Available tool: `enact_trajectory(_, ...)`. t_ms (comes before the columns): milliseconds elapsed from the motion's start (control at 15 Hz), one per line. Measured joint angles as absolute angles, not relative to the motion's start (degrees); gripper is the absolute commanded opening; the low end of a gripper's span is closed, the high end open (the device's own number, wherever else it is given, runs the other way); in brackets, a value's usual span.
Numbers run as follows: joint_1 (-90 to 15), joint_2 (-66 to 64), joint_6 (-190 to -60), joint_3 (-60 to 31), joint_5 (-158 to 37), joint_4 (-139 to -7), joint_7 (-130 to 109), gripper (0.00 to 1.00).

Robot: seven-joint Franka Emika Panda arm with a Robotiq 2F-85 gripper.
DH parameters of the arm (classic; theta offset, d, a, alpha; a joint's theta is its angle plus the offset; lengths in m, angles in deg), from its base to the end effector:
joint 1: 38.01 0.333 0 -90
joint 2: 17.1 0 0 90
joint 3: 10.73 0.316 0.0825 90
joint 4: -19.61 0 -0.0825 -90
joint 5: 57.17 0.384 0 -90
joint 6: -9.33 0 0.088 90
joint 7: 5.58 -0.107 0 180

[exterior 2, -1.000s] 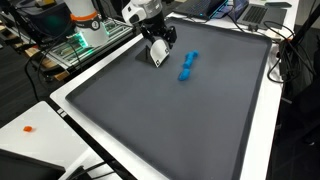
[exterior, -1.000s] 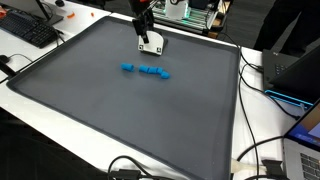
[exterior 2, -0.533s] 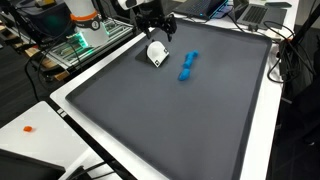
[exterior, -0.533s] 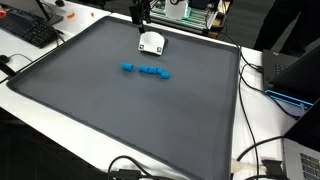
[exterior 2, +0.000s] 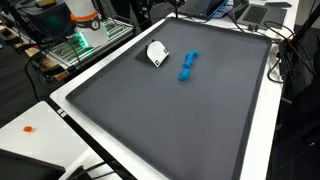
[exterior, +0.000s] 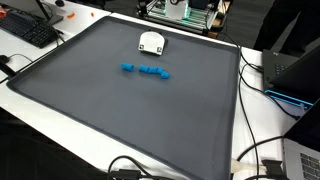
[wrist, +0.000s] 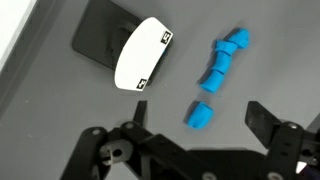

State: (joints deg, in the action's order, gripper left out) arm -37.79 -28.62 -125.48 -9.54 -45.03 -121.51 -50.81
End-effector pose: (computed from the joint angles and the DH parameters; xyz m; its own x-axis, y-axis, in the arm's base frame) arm 0.4635 0.0143 0.3795 0.6183 -0.7840 -0.0564 -0.7799 -0.6030 -0.1675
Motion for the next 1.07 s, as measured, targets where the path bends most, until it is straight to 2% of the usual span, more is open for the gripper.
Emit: enact_trajectory(1067, -34.29, -31.52, -119.72, -7.7, -45.01, -119.43, -11.19, 1.0)
